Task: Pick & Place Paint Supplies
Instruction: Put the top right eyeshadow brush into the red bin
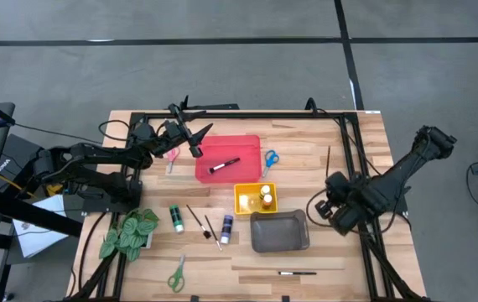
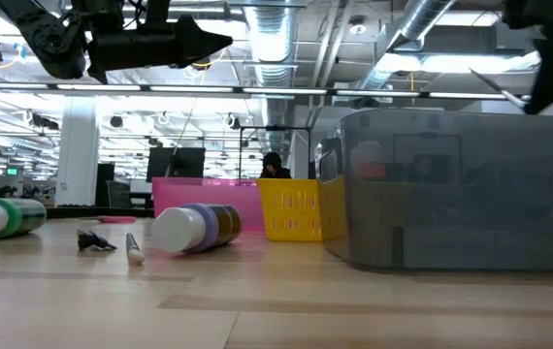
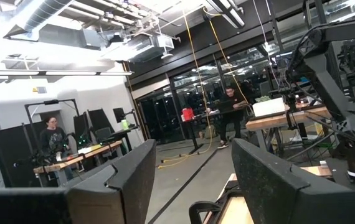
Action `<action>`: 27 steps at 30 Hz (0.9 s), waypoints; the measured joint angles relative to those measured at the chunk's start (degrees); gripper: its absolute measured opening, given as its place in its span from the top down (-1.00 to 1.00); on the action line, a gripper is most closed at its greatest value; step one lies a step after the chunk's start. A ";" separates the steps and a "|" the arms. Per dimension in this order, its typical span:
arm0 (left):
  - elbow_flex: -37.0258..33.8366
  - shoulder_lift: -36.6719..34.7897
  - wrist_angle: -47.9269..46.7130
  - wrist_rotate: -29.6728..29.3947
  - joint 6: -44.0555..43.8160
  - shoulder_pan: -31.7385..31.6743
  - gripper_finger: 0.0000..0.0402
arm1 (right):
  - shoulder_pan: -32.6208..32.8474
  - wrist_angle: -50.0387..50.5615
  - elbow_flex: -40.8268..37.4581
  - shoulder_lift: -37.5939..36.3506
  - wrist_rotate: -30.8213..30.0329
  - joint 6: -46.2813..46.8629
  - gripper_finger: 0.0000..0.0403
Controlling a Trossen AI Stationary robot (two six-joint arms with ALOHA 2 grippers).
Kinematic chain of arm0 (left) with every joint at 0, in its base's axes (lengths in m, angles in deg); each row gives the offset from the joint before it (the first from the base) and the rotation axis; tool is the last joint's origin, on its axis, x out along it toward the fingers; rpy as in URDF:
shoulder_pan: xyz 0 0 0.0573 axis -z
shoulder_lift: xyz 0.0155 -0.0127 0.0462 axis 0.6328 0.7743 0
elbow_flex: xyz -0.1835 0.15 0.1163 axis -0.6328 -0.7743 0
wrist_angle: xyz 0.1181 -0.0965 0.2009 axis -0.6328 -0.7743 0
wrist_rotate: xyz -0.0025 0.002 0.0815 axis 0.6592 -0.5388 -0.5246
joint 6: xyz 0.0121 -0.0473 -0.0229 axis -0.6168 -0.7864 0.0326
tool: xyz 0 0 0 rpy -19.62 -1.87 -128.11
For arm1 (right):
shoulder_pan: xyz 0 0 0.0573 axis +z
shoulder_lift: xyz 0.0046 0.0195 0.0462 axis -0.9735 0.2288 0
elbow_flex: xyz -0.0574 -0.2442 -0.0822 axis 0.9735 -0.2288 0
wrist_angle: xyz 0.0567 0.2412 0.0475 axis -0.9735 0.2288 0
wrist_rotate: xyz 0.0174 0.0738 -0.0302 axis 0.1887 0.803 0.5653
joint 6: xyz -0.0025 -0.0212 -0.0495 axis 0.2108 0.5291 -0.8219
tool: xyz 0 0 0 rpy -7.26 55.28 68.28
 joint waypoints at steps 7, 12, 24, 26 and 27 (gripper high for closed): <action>0.00 0.00 -1.90 -0.01 0.00 0.00 -0.02 | -7.84 -3.08 0.00 -1.97 -7.31 -19.52 1.00; 0.00 -0.01 -4.32 0.00 0.00 0.00 -0.02 | -12.27 -8.88 0.00 -1.71 -13.68 -34.29 1.00; 0.00 0.00 -8.02 14.16 -7.37 0.00 -0.02 | -23.44 -31.60 0.02 4.80 -18.04 -68.18 1.00; 0.00 -0.02 -7.98 16.46 -10.00 0.02 -0.02 | -24.79 -36.00 0.02 6.34 -18.05 -74.11 1.00; 0.00 0.00 -8.01 17.46 -11.53 0.02 -0.02 | -25.46 -38.40 0.02 7.25 -18.11 -76.92 1.00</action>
